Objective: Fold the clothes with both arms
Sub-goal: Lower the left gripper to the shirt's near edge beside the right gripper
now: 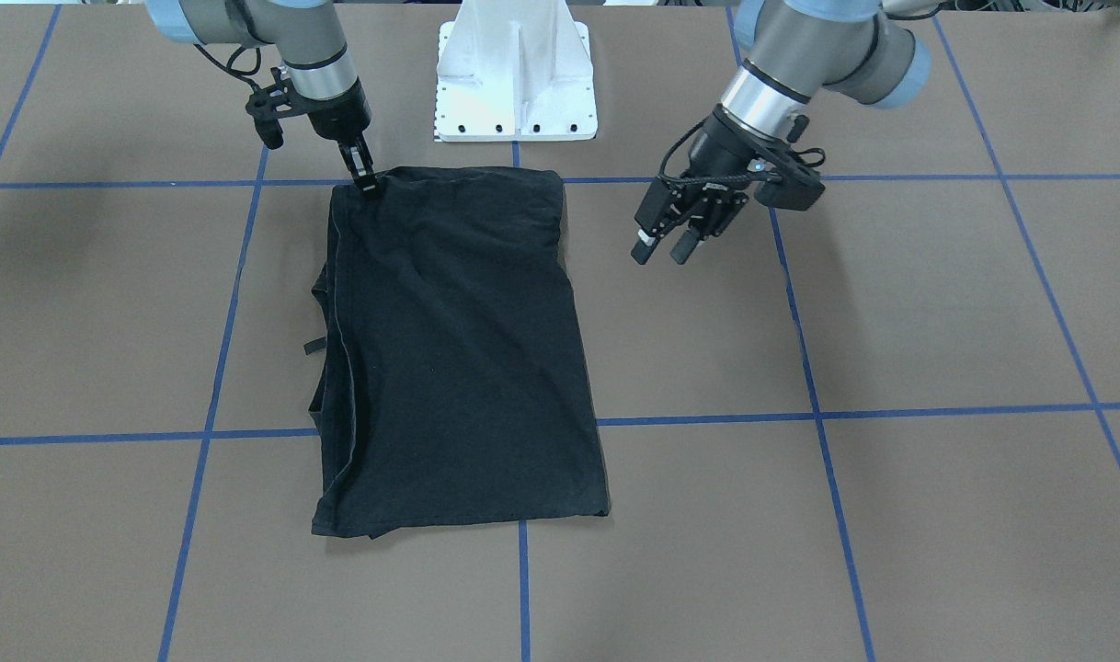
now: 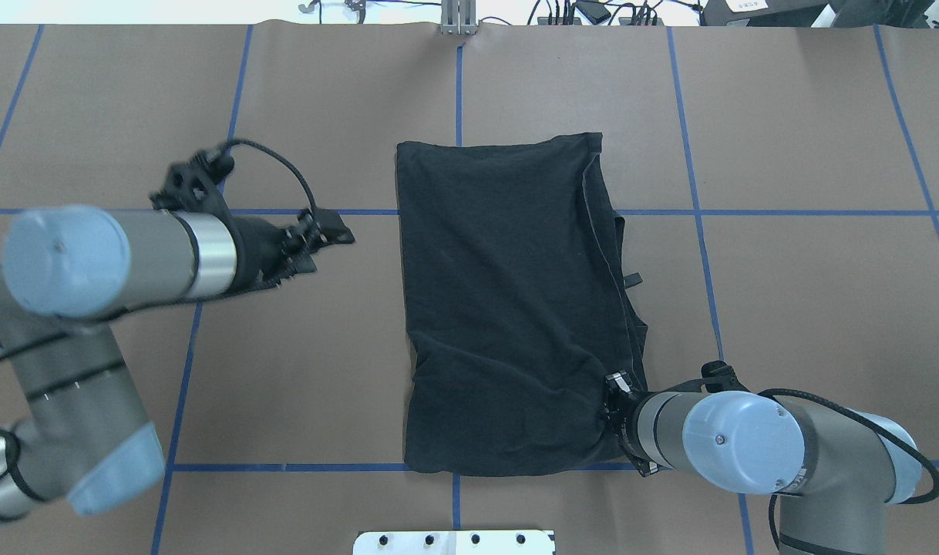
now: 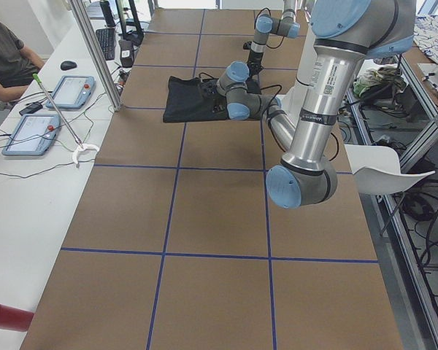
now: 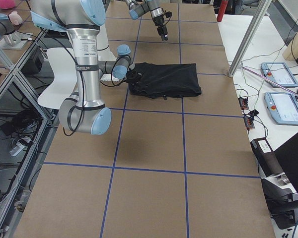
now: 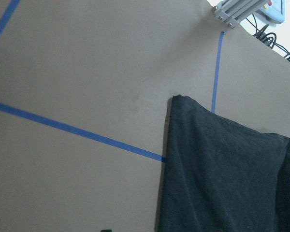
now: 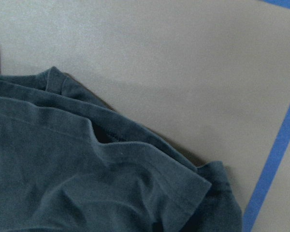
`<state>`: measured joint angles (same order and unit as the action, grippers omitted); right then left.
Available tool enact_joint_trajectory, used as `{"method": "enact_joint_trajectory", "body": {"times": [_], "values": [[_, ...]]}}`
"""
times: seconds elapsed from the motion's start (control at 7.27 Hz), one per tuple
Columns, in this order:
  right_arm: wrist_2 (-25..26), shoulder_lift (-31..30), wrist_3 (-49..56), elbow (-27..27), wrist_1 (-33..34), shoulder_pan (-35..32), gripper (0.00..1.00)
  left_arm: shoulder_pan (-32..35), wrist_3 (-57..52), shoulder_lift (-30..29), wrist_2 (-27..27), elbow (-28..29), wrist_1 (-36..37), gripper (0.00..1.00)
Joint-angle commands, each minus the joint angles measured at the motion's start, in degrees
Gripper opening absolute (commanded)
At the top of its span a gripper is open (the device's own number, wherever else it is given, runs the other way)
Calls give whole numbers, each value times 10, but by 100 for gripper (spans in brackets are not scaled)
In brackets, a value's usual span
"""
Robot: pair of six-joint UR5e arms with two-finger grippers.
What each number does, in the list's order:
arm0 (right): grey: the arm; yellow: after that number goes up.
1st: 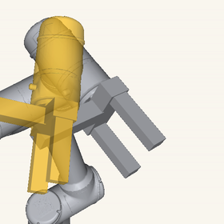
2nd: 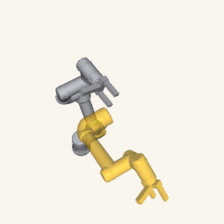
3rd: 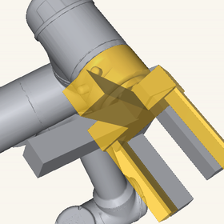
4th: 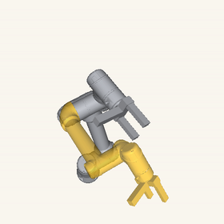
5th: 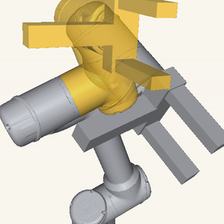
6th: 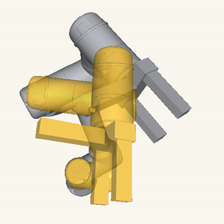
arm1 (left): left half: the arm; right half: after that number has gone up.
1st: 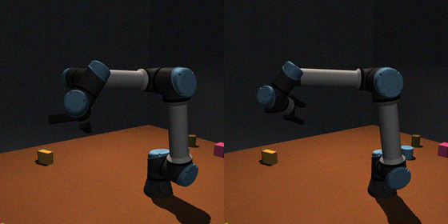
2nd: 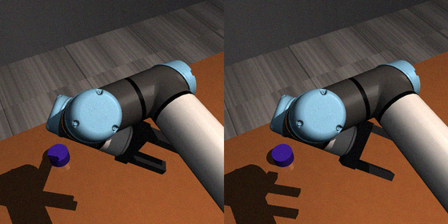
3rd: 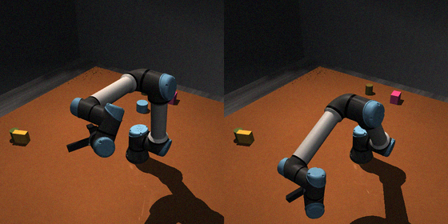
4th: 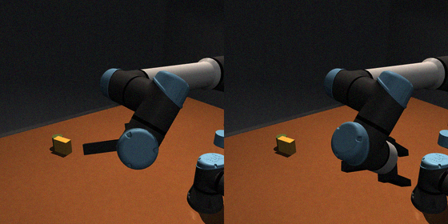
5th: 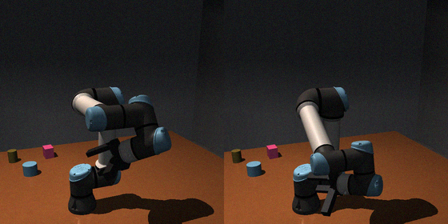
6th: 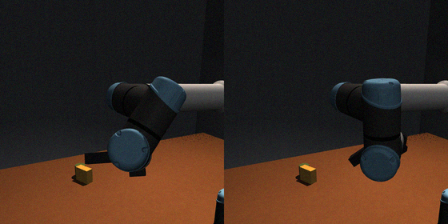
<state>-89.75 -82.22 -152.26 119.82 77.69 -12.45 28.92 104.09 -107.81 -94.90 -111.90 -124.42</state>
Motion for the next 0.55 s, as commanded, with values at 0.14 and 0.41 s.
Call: {"method": "enact_joint_trajectory", "body": {"times": [0.14,0.41], "values": [[-4,-4,0,9,0,0,0,-152,139,3,51,13,3,73],[-8,-4,0,9,0,-1,0,-187,168,0,52,25,4,73]]}}
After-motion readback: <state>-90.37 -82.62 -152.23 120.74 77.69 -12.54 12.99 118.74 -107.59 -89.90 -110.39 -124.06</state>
